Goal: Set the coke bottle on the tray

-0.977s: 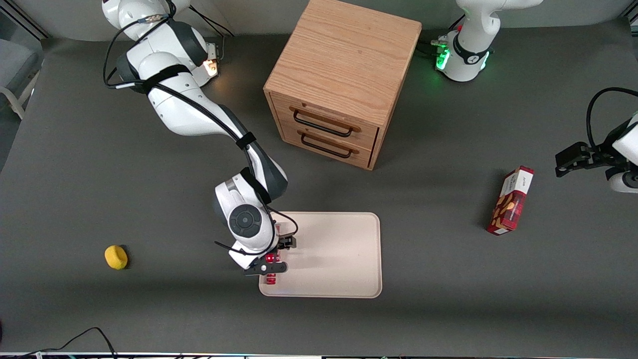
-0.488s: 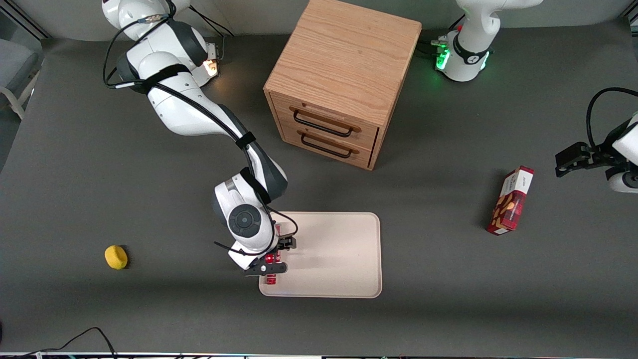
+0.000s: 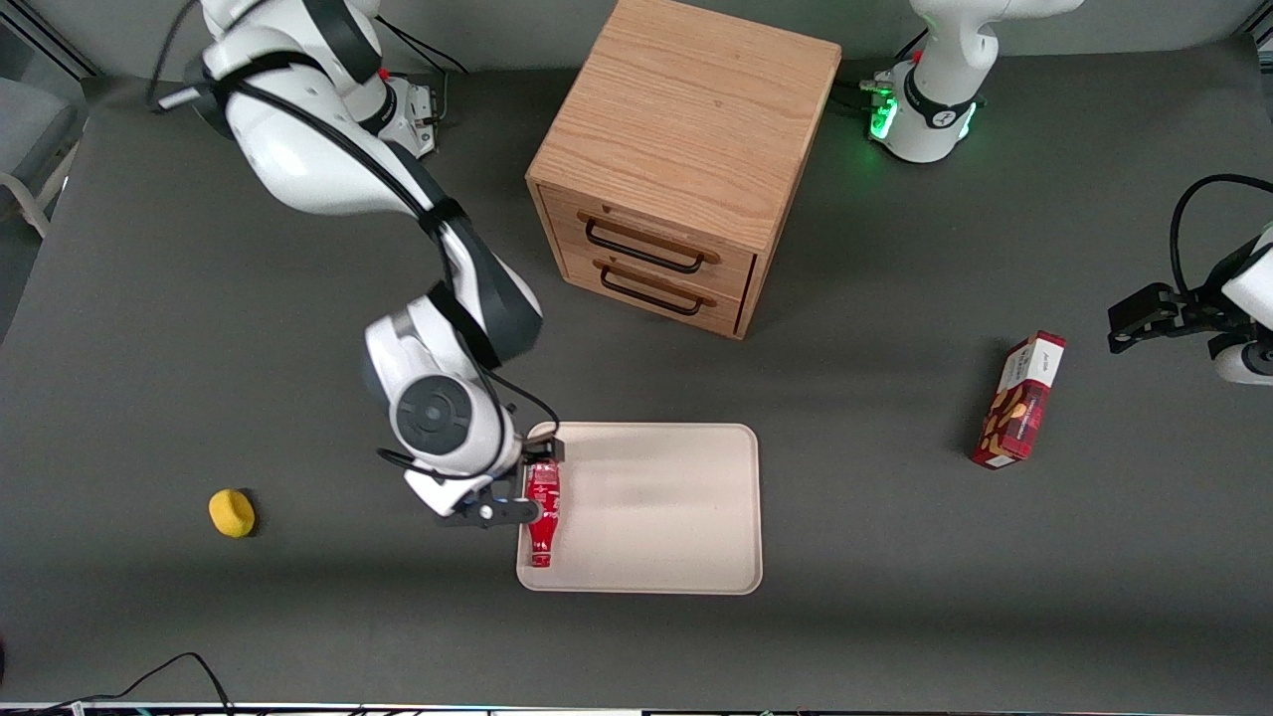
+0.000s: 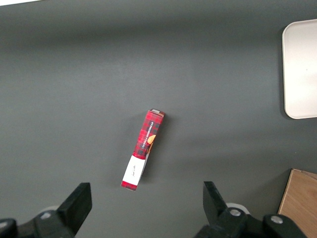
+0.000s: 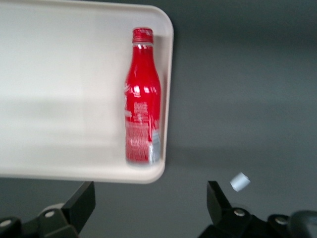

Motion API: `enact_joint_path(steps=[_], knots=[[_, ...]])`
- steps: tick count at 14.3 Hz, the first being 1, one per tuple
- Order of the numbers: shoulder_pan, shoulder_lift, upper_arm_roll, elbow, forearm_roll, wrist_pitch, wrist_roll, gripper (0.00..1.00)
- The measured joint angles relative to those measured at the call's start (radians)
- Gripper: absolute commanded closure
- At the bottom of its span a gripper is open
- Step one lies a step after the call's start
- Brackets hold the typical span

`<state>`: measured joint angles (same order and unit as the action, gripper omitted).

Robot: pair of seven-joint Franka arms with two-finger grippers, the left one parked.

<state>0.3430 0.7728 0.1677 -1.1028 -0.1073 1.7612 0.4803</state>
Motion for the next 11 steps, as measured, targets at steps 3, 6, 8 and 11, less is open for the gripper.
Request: enact_joint_path(steps=[3, 6, 8, 11], knots=[[-0.032, -0.212, 0.011, -0.201, 0.025, -0.033, -0.007, 0.00], [-0.050, -0.434, -0.020, -0.391, 0.072, -0.075, -0.102, 0.00], [-0.051, -0.580, -0.089, -0.510, 0.092, -0.103, -0.204, 0.00], [-0.050, -0.772, -0.225, -0.665, 0.107, -0.115, -0.340, 0.00]])
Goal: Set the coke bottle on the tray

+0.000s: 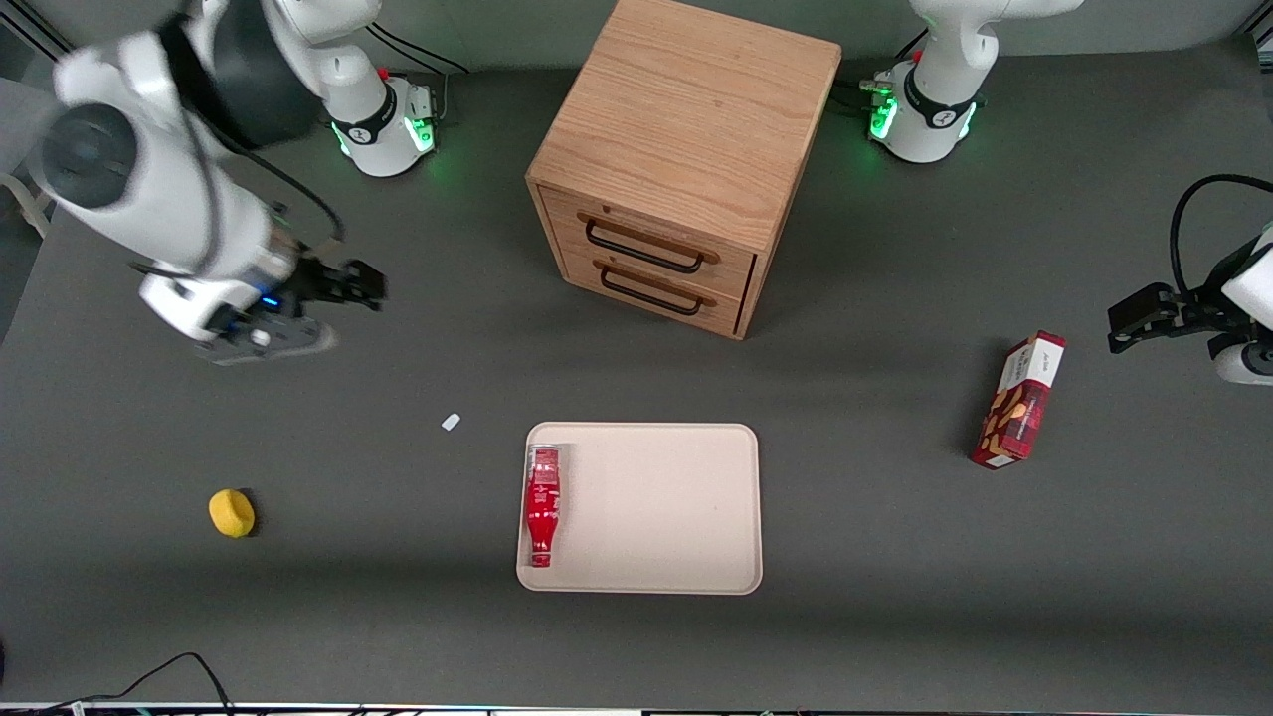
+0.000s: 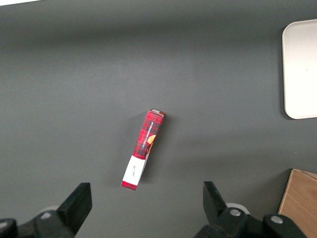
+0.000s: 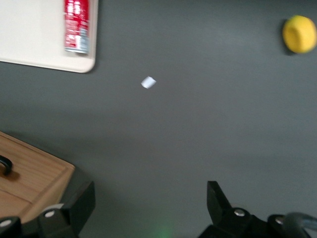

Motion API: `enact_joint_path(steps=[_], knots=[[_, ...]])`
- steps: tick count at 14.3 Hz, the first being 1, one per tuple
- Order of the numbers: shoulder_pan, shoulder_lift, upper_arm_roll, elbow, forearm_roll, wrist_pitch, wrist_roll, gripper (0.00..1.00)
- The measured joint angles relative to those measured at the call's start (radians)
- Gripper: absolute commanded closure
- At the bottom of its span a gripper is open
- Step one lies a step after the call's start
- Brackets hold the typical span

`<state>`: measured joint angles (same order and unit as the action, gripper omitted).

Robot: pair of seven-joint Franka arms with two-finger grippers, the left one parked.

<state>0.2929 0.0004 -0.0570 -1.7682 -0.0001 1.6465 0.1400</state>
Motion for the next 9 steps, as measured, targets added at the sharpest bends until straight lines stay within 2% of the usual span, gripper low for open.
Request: enact_joint_path(steps=[4, 9], knots=[[0.006, -0.106, -0.095, -0.099, 0.001, 0.004, -0.062, 0.00], [0.010, -0.145, -0.141, -0.121, 0.001, 0.002, -0.082, 0.00]])
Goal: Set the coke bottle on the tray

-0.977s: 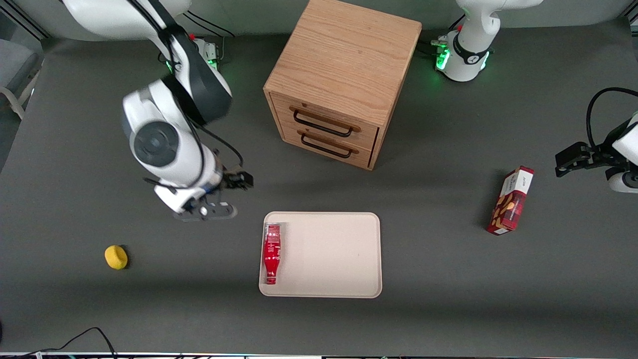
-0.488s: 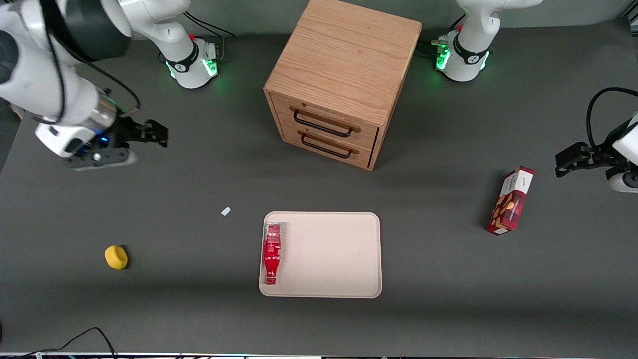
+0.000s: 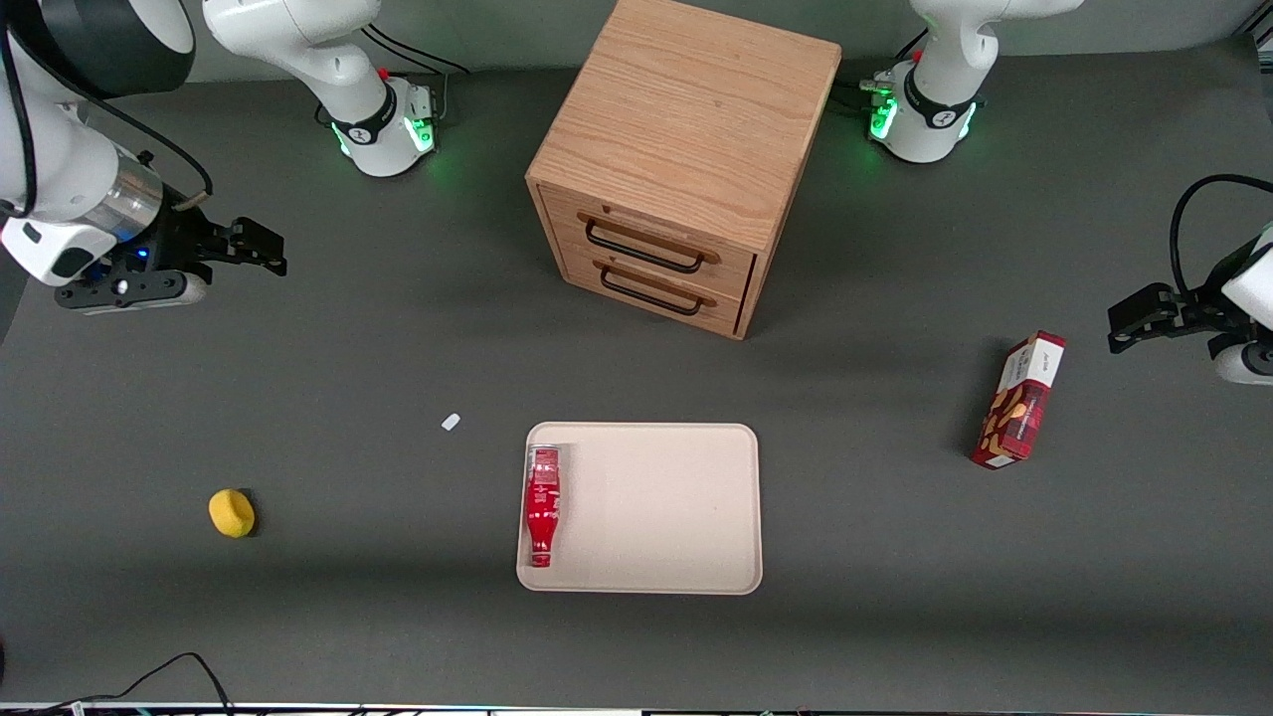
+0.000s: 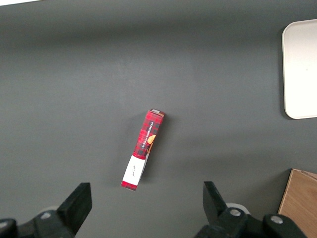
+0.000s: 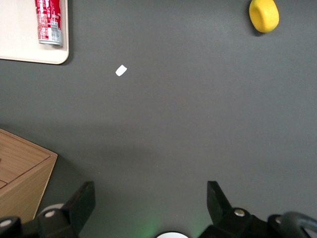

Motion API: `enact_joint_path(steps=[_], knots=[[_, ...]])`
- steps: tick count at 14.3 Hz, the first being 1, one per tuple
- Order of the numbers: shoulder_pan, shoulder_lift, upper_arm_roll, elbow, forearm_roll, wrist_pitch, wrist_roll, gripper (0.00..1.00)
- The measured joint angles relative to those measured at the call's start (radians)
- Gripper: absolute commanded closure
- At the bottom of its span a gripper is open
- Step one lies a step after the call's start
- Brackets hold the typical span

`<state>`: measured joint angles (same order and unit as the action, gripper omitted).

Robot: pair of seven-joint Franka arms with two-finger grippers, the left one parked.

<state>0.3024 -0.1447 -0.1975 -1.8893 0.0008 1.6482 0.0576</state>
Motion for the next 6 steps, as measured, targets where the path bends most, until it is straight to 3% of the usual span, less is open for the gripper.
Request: enact_joint_path(steps=[3, 6], knots=[[-0.006, -0.015, -0.026, -0.004, 0.000, -0.001, 0.000, 0.00], [-0.074, -0.006, 0.031, -0.001, 0.000, -0.002, -0.012, 0.00]])
